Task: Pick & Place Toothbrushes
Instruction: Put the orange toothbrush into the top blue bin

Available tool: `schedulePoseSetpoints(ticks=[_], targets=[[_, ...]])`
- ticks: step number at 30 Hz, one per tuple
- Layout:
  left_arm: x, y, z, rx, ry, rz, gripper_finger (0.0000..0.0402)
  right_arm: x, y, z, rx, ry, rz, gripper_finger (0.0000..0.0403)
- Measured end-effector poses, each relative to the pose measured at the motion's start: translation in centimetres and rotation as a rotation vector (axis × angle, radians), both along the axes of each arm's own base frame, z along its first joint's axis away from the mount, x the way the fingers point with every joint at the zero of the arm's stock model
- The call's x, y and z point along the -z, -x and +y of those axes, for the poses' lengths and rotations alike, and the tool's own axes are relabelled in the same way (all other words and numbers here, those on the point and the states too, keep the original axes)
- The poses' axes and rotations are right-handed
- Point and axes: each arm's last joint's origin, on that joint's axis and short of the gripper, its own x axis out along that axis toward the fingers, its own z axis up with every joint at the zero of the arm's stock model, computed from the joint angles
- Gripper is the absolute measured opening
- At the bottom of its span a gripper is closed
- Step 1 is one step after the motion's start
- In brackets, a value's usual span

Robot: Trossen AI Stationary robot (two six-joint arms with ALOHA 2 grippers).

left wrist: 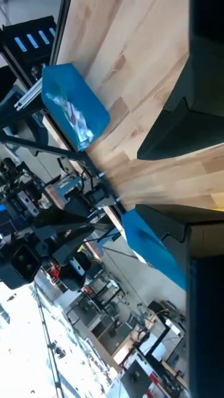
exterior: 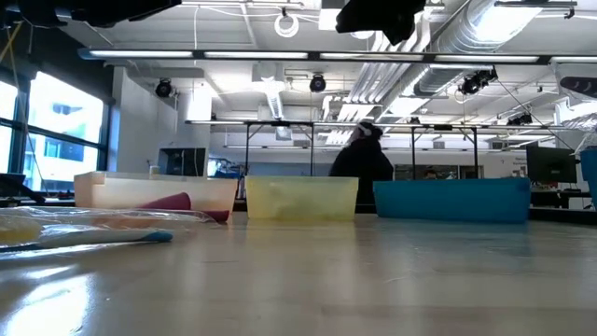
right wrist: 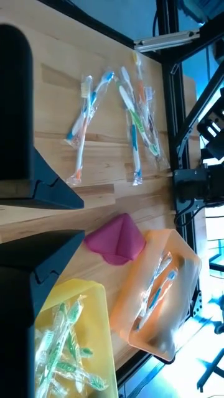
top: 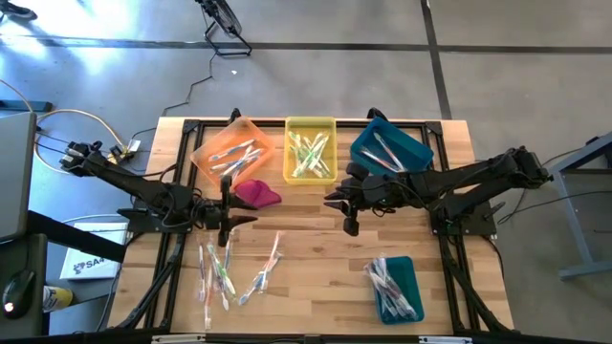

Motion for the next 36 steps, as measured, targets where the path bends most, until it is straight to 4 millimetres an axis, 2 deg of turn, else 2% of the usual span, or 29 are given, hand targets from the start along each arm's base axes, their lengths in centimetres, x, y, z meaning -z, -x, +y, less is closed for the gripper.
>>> schedulePoseSetpoints(ticks=[4, 12, 18, 26, 36], targets=[[0.0, 0.0, 0.0, 0.000, 0.032, 0.002, 0.0120, 0.0, 0.0, 0.0, 0.000, 0.000, 0.000, 0.0055], [0.0, 0.0, 0.0, 0.008, 0.267, 0.008, 0.0120, 0.0, 0.0, 0.0, -0.003, 0.007, 0.001, 0.0055], [0.0, 0.0, -0.2, 0.080, 0.271, 0.017, 0.0120, 0.0, 0.0, 0.0, -0.024, 0.046, 0.005, 0.0055], [0.0, 0.0, -0.2, 0.079, 0.392, 0.025, 0.0120, 0.2, 0.1, 0.3, -0.034, 0.049, 0.026, 0.0054], [0.0, 0.0, -0.3, 0.079, 0.395, 0.034, 0.0120, 0.6, 0.7, 2.1, -0.073, 0.017, 0.073, 0.0019]])
